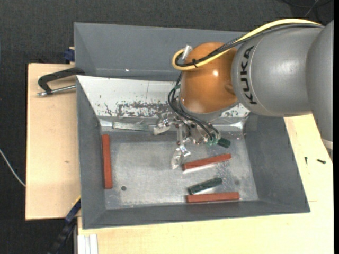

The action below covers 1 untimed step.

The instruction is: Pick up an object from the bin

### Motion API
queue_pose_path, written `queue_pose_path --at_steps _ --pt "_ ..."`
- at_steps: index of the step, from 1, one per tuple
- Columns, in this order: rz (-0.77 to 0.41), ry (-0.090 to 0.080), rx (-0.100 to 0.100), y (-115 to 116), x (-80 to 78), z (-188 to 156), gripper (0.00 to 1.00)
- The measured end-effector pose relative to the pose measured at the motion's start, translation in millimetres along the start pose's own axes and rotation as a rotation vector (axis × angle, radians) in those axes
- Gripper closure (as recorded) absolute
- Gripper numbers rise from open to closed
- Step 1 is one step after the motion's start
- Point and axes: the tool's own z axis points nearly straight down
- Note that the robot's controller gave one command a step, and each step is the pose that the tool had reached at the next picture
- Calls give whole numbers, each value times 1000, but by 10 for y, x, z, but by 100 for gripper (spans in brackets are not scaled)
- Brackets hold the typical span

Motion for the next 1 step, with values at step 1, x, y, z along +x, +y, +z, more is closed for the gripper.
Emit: queue_pose_path --at_steps 1 --pt "-91 -22 7 -129 -14 -207 0"
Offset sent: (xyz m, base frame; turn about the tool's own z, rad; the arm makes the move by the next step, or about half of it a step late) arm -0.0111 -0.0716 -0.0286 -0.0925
